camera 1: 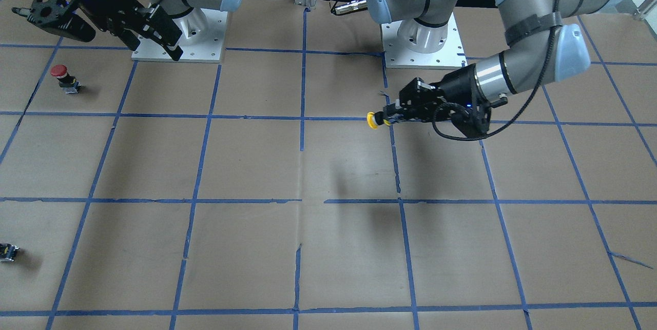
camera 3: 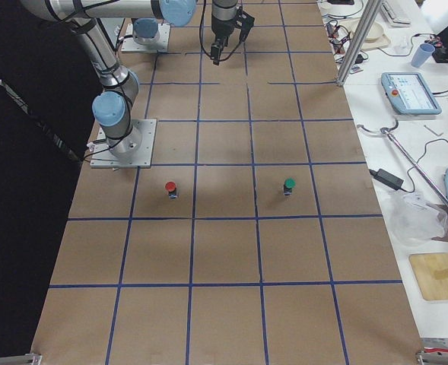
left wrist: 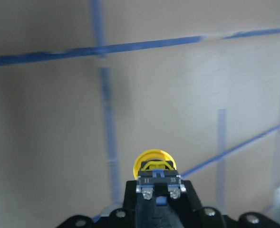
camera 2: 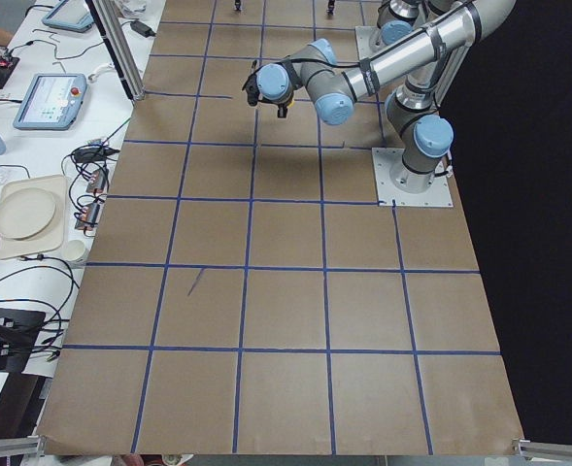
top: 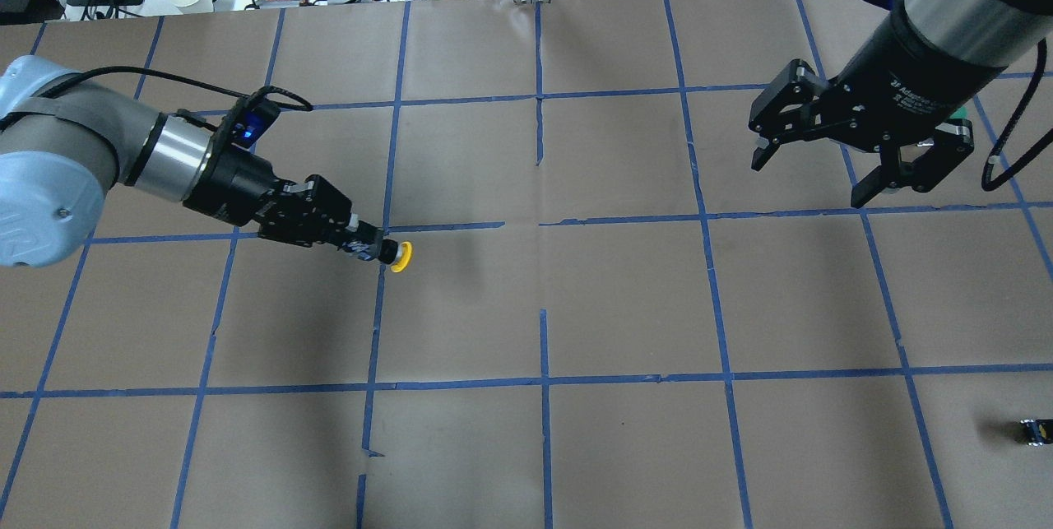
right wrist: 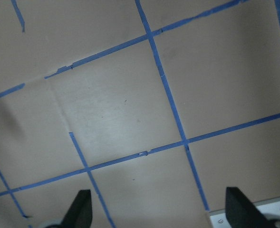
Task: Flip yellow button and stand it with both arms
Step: 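Lift the yellow button with the left gripper while the right gripper approaches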
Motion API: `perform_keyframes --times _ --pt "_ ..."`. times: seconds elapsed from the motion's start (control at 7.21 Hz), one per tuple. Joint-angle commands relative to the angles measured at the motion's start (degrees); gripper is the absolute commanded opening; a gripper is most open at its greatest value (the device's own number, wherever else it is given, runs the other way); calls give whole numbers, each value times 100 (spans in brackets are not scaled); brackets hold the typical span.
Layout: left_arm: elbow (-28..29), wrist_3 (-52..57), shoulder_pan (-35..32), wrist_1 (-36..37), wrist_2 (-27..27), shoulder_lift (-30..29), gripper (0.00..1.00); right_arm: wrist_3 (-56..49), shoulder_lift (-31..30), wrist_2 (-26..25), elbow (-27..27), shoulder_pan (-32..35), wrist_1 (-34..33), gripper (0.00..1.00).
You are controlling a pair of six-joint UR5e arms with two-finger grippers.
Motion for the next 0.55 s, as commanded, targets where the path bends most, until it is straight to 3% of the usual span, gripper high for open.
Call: perform_keyframes --times 0.0,0.14,0.42 --pt "-9 -1237 -1246 248 -2105 228 17 1080 290 1471 52 -542 483 100" --pt "0 -1703 -1504 643 -2664 247 16 1521 344 1887 61 -543 694 100" --pt "-166 -2460 -1769 2196 -3457 89 13 1754 344 2888 323 -569 1553 100"
